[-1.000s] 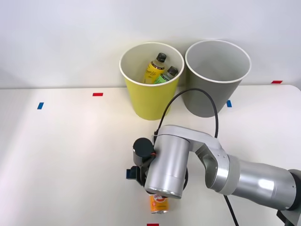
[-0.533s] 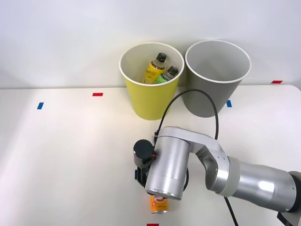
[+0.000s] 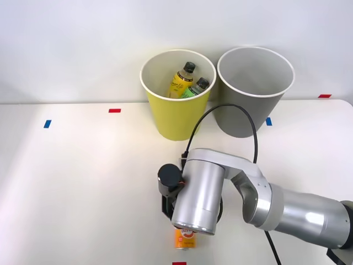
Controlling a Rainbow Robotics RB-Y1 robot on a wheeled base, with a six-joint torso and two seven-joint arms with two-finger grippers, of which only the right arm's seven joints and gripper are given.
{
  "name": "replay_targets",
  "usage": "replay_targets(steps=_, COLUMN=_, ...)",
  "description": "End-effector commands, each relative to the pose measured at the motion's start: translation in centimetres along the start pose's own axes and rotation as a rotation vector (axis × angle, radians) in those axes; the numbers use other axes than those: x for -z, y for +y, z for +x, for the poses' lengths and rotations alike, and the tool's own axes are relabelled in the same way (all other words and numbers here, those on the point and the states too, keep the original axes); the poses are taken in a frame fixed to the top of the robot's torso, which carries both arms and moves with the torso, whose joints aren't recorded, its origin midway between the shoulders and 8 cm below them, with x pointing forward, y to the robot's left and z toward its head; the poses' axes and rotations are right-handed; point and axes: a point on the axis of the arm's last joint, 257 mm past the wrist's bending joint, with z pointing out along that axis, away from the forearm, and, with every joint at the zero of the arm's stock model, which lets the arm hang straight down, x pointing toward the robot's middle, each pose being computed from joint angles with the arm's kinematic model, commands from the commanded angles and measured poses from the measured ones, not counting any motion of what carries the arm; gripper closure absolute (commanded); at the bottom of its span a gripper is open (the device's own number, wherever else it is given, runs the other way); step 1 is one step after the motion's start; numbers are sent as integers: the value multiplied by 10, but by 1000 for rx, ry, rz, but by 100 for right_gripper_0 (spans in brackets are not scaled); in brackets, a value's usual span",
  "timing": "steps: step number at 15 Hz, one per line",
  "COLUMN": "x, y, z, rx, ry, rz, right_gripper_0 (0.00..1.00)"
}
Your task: Put cans in the gray bin, plastic bottles in the light green bin
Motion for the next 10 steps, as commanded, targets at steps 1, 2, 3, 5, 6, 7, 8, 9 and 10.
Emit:
replay_targets(steps=1, x=11, y=-4, z=-14, rx=19, ry=-42, rz=-16, right_gripper_0=100)
replay_targets(steps=2, x=17, y=-3, z=-19, rx=23, ry=-54, rz=-28, right_gripper_0=100)
replay_targets(steps=3, x=23, y=-5, z=-26, rx=40, ry=-76, rz=-37, right_gripper_0=100)
replay_targets(steps=5, x=38, y=-15, z=-43, rx=116, ry=-132, rz=-47, right_gripper_0=100)
replay_targets(steps=6, x=43, y=-19, z=-47, rx=136, ry=-148, rz=-51, right_gripper_0=100)
replay_targets(steps=7, x=51, y=-25, z=-51, rx=158, ry=-175, rz=-60, right_gripper_0=100)
replay_targets(steps=8, x=57, y=-31, z=-56, rx=179, ry=-201, rz=-61, right_gripper_0=100)
replay_targets(steps=9, x=63, y=-37, z=-57, rx=198, ry=-219, rz=-64, right_gripper_0=100)
replay_targets(steps=10, x=74, y=-46, z=-58, rx=217, ry=-245, rz=-73, right_gripper_0=100)
